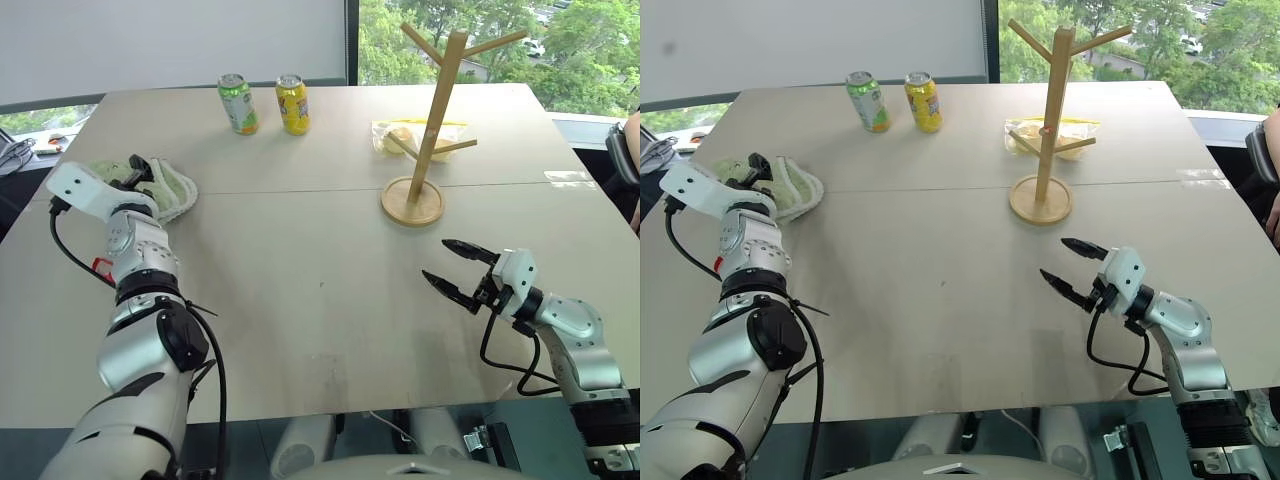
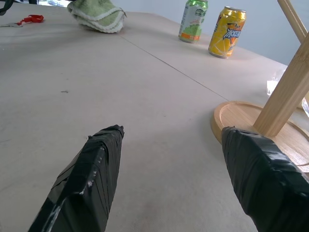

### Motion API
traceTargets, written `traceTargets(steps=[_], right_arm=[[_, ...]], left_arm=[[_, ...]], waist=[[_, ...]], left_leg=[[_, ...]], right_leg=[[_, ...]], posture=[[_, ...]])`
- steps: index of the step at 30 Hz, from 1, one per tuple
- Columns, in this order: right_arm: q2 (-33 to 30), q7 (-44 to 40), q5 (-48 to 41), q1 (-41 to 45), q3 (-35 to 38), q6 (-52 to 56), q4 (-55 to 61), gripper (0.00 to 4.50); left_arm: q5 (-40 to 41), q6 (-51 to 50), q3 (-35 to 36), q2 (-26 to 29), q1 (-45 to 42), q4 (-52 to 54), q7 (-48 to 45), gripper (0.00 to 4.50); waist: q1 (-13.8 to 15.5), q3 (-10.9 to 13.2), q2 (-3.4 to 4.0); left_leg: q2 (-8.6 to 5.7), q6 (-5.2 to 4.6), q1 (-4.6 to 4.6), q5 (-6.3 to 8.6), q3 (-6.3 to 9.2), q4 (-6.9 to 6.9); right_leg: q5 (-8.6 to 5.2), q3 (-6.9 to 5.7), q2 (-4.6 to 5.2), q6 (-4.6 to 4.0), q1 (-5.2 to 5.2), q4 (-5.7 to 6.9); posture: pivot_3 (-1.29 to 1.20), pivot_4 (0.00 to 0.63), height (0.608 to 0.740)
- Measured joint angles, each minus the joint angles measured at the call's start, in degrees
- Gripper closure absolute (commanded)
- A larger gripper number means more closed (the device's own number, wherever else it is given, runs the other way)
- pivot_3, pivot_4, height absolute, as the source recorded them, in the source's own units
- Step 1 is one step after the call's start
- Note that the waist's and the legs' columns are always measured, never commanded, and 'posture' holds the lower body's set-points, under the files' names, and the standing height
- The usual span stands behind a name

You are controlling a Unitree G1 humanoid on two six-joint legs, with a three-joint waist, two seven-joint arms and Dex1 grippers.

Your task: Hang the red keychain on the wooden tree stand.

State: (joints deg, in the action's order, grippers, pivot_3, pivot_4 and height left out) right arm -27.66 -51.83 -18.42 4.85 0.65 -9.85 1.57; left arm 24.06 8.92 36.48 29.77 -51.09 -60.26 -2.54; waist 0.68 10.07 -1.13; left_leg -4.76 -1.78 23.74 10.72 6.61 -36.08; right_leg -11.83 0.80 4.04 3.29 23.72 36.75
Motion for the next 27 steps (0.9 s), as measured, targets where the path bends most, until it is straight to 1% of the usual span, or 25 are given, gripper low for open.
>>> traceTargets(steps=[3, 5, 7, 8, 11, 13, 16, 18, 20, 21, 23, 27], right_arm=[[-0.16, -0.53, -0.83, -0.04, 0.0, 1.22, 1.05, 1.02], [-0.75, -1.42, -2.06, -0.02, 0.0, 2.66, 2.15, 1.02], [-2.4, -3.52, -3.99, 0.44, -0.25, 5.17, 3.79, 1.02], [-3.58, -5.0, -5.25, 0.7, -0.28, 6.72, 4.93, 1.02], [-5.17, -7.98, -7.94, 1.75, -0.35, 9.71, 6.9, 1.02], [-6.49, -11.66, -9.97, 2.28, -1.11, 12.01, 7.07, 1.02], [-7.64, -16.76, -11.31, 2.58, -2.4, 13.61, 5.88, 1.02], [-7.65, -18.73, -11.4, 3.0, -2.72, 14.06, 4.85, 1.02], [-7.7, -22.09, -11.69, 4.31, -3.35, 14.56, 2.18, 1.02], [-7.71, -23.56, -11.69, 4.83, -3.69, 14.5, 0.43, 1.02], [-7.31, -26.23, -11.22, 6.43, -4.6, 13.91, -3.84, 1.02], [-6.06, -27.9, -10.4, 8.48, -4.88, 12.12, -7.04, 1.02]], left_arm=[[0.31, -0.34, -0.07, -0.23, 1.38, 1.42, 0.26, 0.04], [0.37, -1.42, -0.56, -1.5, 3.98, 5.72, 0.95, 0.04], [0.3, -4.58, -2.32, -5.48, 11.06, 19.13, 3.45, 0.04], [0.25, -6.9, -3.67, -8.29, 16.19, 28.34, 5.2, 0.04], [0.54, -13.68, -6.33, -13.45, 24.63, 43.57, 9.44, 0.04], [0.68, -19.39, -8.12, -15.92, 31.34, 57.29, 13.22, 0.04], [0.1, -25.48, -9.16, -17.09, 38.19, 71.11, 17.37, 0.04], [-0.43, -27.72, -8.75, -17.56, 40.25, 75.79, 19.36, 0.04], [-1.61, -29.86, -8.42, -19.97, 45.94, 82.1, 21.81, 0.04], [-2.13, -30.8, -8.36, -21.32, 48.51, 83.4, 22.74, 0.04], [-3.12, -32.62, -7.66, -24.15, 53.15, 84.0, 24.68, 0.04], [-3.8, -33.18, -5.97, -25.57, 55.22, 85.1, 26.08, 0.04]], waist=[[-0.02, 0.0, 0.0], [-0.05, 0.0, 0.0], [-0.11, 0.0, 0.01], [-0.27, 0.0, 0.02], [-0.06, 0.0, -0.09], [-0.06, 0.0, -0.09], [0.04, 0.0, -0.09], [0.23, 0.0, -0.08], [0.08, -0.03, -0.04], [0.06, -0.03, -0.04], [0.16, -0.01, -0.07], [0.5, 0.0, -0.09]], left_leg=[[0.0, 0.0, 0.0, 0.0, 0.0, 0.0], [0.01, 0.0, 0.0, 0.0, 0.0, 0.0], [0.0, 0.0, 0.0, 0.01, -0.04, 0.0], [0.01, -0.02, 0.0, 0.03, -0.1, 0.0], [0.05, 0.01, 0.03, 0.06, -0.01, -0.02], [0.09, 0.07, 0.02, 0.1, -0.01, -0.02], [0.11, 0.09, -0.01, 0.11, -0.01, -0.01], [0.1, 0.19, -0.01, 0.16, 0.0, -0.03], [0.05, 0.19, -0.04, 0.18, -0.14, -0.04], [0.04, 0.15, -0.04, 0.2, -0.2, -0.04], [0.05, 0.15, -0.01, 0.2, -0.14, -0.06], [0.08, 0.17, 0.01, 0.21, -0.02, -0.13]], right_leg=[[0.0, 0.01, 0.0, 0.0, 0.0, 0.0], [0.0, 0.04, 0.01, -0.01, 0.01, 0.0], [0.01, 0.1, 0.07, -0.02, 0.01, 0.0], [0.02, 0.21, 0.16, -0.03, 0.01, -0.01], [0.02, 0.14, 0.17, -0.04, 0.02, -0.01], [0.01, 0.13, 0.19, -0.04, 0.01, -0.01], [-0.01, 0.09, 0.12, -0.03, 0.0, 0.01], [-0.02, 0.03, 0.06, -0.02, -0.02, 0.0], [-0.02, 0.15, 0.08, -0.02, -0.06, -0.01], [-0.02, 0.2, 0.07, -0.03, -0.06, -0.02], [-0.02, 0.13, 0.05, -0.03, -0.04, -0.03], [-0.27, -0.03, 0.06, -0.02, -0.08, -0.01]], posture=[[0.0, 0.15, 0.74], [0.0, 0.15, 0.74], [0.0, 0.15, 0.74], [0.0, 0.15, 0.74], [0.0, 0.15, 0.74], [0.0, 0.15, 0.74], [0.0, 0.15, 0.74], [0.0, 0.15, 0.74], [0.0, 0.15, 0.74], [0.0, 0.15, 0.74], [0.0, 0.15, 0.74], [0.0, 0.15, 0.74]])
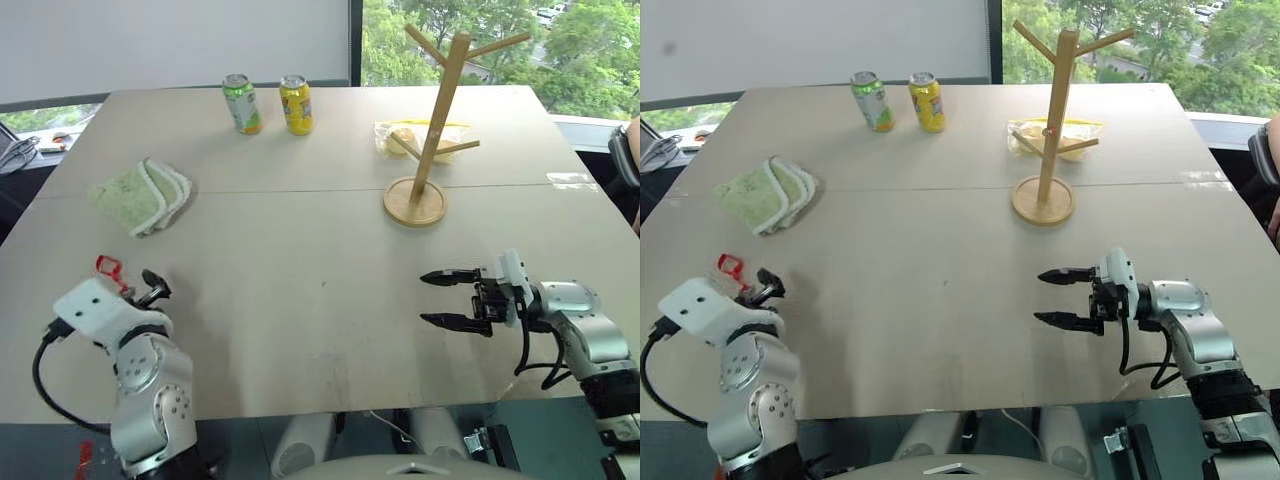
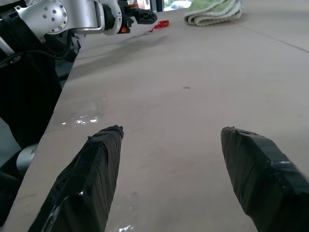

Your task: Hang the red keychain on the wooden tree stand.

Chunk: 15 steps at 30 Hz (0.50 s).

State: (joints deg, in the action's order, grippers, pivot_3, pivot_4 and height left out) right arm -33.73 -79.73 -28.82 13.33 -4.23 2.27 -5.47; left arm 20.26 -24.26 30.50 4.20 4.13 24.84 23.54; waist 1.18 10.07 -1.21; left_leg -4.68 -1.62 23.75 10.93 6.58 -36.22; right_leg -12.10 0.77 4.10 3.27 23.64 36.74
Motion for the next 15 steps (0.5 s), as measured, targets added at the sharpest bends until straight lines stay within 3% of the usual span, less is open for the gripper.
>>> traceTargets(steps=[8, 15], right_arm=[[2.4, -0.98, 1.7, 2.23, -0.31, -1.74, -3.66, 1.02], [3.46, -0.41, 2.2, 2.28, -0.29, -2.58, -4.08, 1.02]], left_arm=[[-0.43, 0.41, 1.38, -2.4, 1.61, -0.44, 0.18, 0.04], [-1.63, -3.02, 3.23, 2.09, -3.42, -3.66, 0.8, 0.04]], waist=[[-0.14, 0.0, 0.0], [-0.23, 0.0, 0.01]], left_leg=[[-0.02, 0.0, 0.01, 0.01, -0.03, -0.01], [-0.04, 0.01, 0.0, 0.01, -0.03, -0.01]], right_leg=[[-0.01, 0.04, 0.01, 0.0, 0.0, -0.01], [0.0, 0.03, -0.01, 0.02, -0.01, -0.01]], posture=[[0.0, 0.15, 0.74], [0.0, 0.15, 0.74]])
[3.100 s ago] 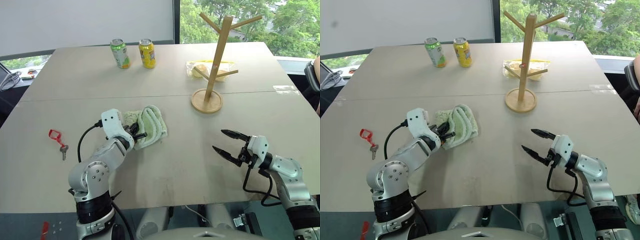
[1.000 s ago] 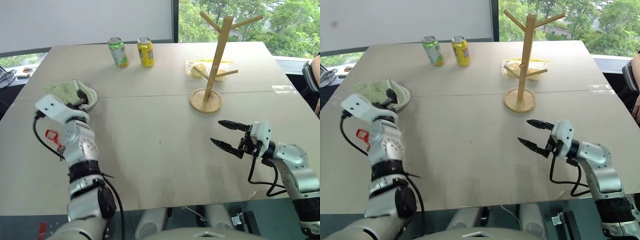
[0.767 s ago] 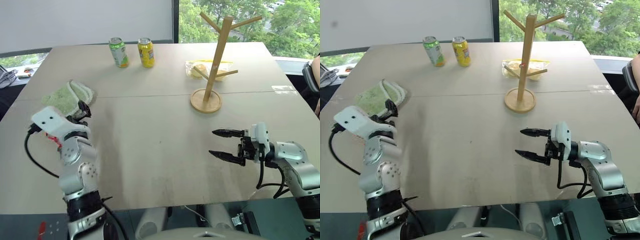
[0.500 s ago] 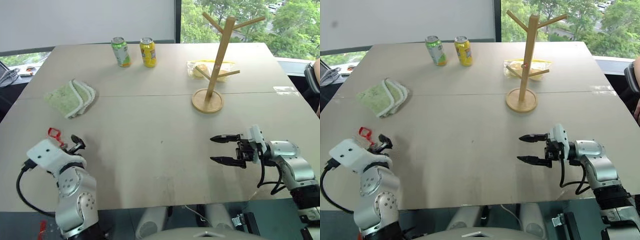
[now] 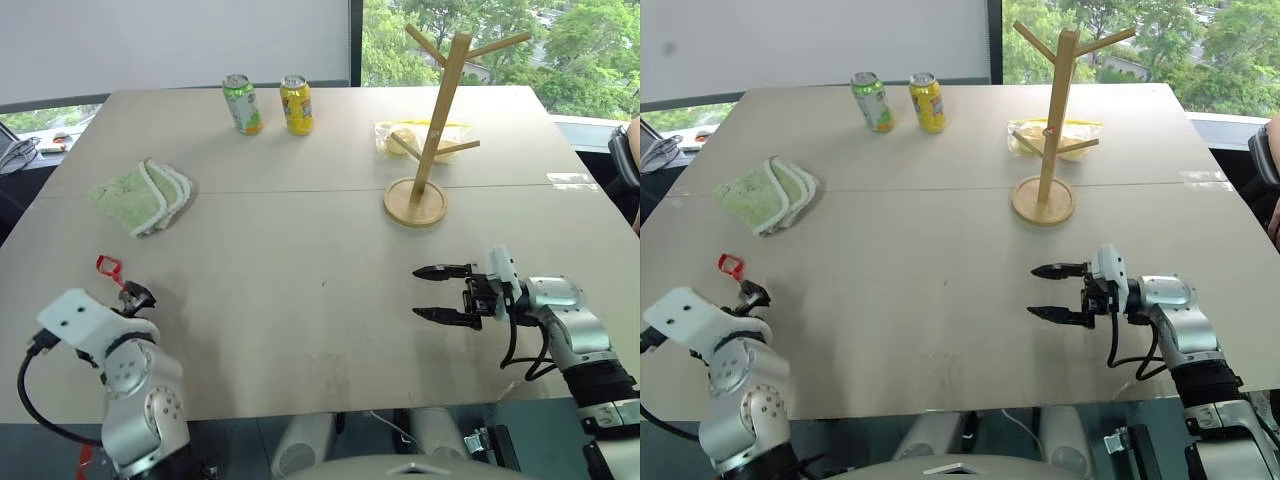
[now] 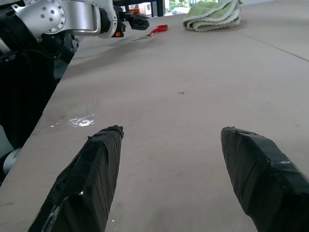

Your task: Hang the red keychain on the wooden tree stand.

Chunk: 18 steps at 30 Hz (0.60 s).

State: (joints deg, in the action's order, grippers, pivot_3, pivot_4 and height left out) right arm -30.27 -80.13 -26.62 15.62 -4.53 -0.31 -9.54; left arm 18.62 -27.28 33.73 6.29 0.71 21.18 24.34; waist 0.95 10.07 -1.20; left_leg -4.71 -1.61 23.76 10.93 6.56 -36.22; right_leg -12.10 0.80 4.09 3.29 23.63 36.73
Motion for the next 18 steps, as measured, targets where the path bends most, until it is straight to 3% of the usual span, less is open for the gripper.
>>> traceTargets(steps=[18], right_arm=[[1.14, 4.36, 0.17, -1.31, 0.23, 0.02, 1.9, 1.02]], left_arm=[[-2.2, -8.0, 0.15, 10.23, -10.85, -15.6, -3.12, 0.04]], waist=[[-0.09, 0.0, 0.01]], left_leg=[[0.0, 0.01, 0.0, 0.0, 0.05, 0.01]], right_leg=[[0.23, -0.02, -0.02, 0.01, 0.06, 0.02]], posture=[[0.0, 0.15, 0.74]])
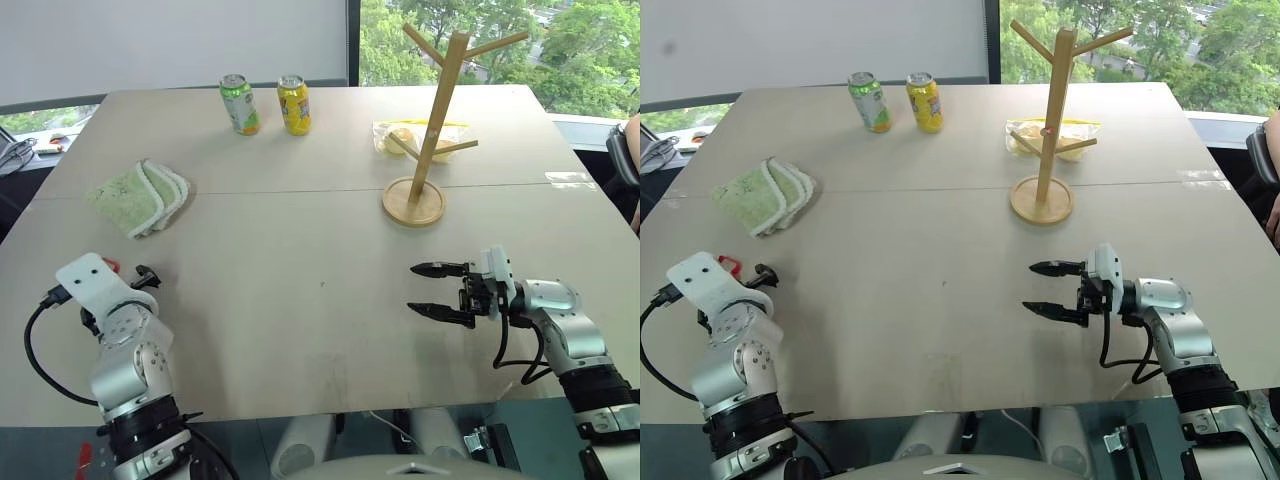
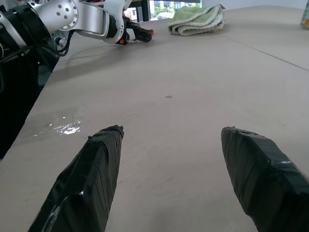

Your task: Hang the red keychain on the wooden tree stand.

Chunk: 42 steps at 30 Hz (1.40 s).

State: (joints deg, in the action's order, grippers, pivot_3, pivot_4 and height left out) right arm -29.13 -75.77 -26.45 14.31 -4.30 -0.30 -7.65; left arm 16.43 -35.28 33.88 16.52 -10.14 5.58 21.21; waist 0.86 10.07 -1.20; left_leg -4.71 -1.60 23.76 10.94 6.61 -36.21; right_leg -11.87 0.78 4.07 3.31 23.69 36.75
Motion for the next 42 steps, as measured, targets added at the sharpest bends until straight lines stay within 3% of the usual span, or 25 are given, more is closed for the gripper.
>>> traceTargets(steps=[20, 23, 30, 42], right_arm=[[0.28, 2.41, 0.0, -0.37, 0.34, 0.0, 0.16, 1.02], [0.28, 2.48, 0.0, -0.34, 0.34, 0.0, 0.16, 1.02], [0.37, 2.63, 0.0, -0.27, 0.34, -0.01, 0.16, 1.02], [1.13, 5.02, 0.0, -0.24, 1.08, -0.09, 0.16, 1.02]], left_arm=[[1.87, -0.27, 4.61, 0.45, -2.09, -2.97, -1.36, 0.04], [1.79, -0.28, 4.71, 0.58, -2.19, -3.12, -1.39, 0.94], [1.79, -0.45, 4.75, 0.58, -2.91, -3.17, -1.41, 4.44], [2.1, 0.34, 3.13, -0.94, -3.23, -1.63, -3.1, 4.48]], waist=[[-0.05, 0.0, 0.01], [-0.05, 0.0, 0.0], [-0.04, 0.0, 0.0], [0.12, 0.0, 0.0]], left_leg=[[0.0, 0.01, 0.0, 0.0, -0.01, 0.01], [0.01, 0.01, 0.0, 0.0, -0.01, 0.02], [0.0, 0.01, 0.0, 0.0, -0.01, 0.01], [-0.01, 0.01, 0.03, 0.0, -0.01, 0.01]], right_leg=[[0.01, 0.02, 0.01, -0.02, 0.01, 0.0], [0.02, 0.02, 0.01, -0.03, 0.01, 0.0], [0.02, 0.02, 0.02, -0.03, 0.01, 0.0], [0.02, 0.01, 0.04, -0.03, 0.0, -0.01]], posture=[[0.0, 0.15, 0.74], [0.0, 0.15, 0.74], [0.0, 0.15, 0.74], [0.0, 0.15, 0.74]])
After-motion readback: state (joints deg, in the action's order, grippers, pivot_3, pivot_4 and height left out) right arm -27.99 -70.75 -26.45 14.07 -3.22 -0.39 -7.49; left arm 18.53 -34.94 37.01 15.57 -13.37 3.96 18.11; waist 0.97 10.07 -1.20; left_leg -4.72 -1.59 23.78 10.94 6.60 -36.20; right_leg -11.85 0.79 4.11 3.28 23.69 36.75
